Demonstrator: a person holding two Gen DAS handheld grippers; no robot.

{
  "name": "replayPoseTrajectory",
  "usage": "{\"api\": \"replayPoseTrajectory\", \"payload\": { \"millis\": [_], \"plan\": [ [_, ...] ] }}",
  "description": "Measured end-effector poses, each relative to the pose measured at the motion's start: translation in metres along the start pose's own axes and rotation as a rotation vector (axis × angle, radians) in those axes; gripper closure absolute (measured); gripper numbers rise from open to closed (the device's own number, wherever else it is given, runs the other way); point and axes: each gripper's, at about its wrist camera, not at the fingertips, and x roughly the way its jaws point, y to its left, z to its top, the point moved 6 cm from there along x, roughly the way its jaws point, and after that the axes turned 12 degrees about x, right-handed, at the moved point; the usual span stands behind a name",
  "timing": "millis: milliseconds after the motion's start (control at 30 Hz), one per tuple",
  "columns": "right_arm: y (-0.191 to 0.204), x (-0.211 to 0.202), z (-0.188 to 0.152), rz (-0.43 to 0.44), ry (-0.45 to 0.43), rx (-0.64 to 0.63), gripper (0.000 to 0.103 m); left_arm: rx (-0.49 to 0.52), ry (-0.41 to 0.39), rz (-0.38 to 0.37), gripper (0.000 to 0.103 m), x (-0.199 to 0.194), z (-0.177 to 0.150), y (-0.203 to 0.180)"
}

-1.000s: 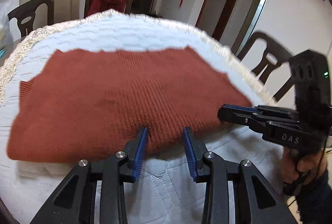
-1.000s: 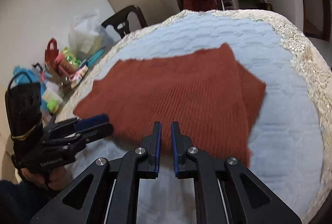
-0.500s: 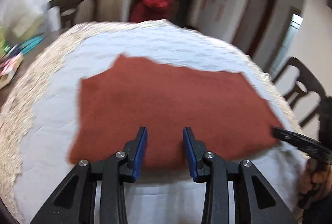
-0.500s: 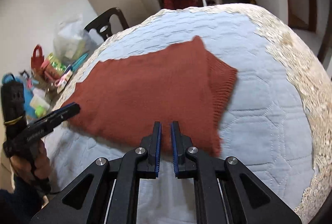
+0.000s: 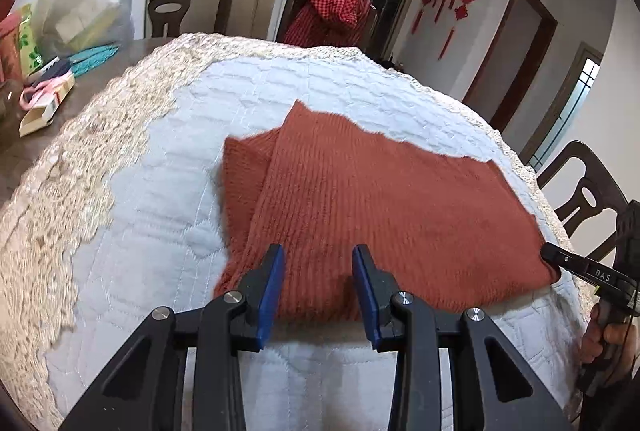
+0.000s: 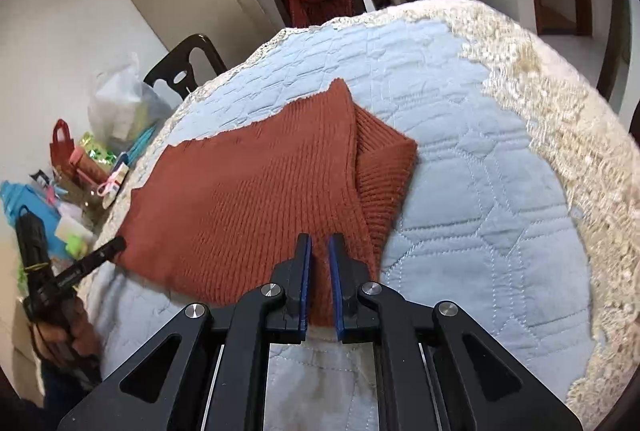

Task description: Fold small clothes

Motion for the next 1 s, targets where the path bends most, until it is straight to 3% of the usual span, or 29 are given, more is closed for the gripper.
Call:
{"api": "replayPoseTrajectory", "payload": {
  "millis": [233, 367, 1000],
  "plan": [
    [0.016, 0.018, 0.024, -0.021, -0.022, -0.058, 0.094, 0.052, -0.028, 0.044, 0.065, 0.023, 0.040, 0.001],
    [0.004, 0.037, 0.031, -0.032, -0.008, -0.030, 0.094, 0.047, 0.045, 0.084, 0.065, 0.051, 0.030, 0.009],
    [-0.001, 0.039, 0.042, -0.033, -0.008, -0.005, 0.094, 0.068, 0.036, 0.119, 0.065, 0.051, 0.037, 0.011]
  ]
}}
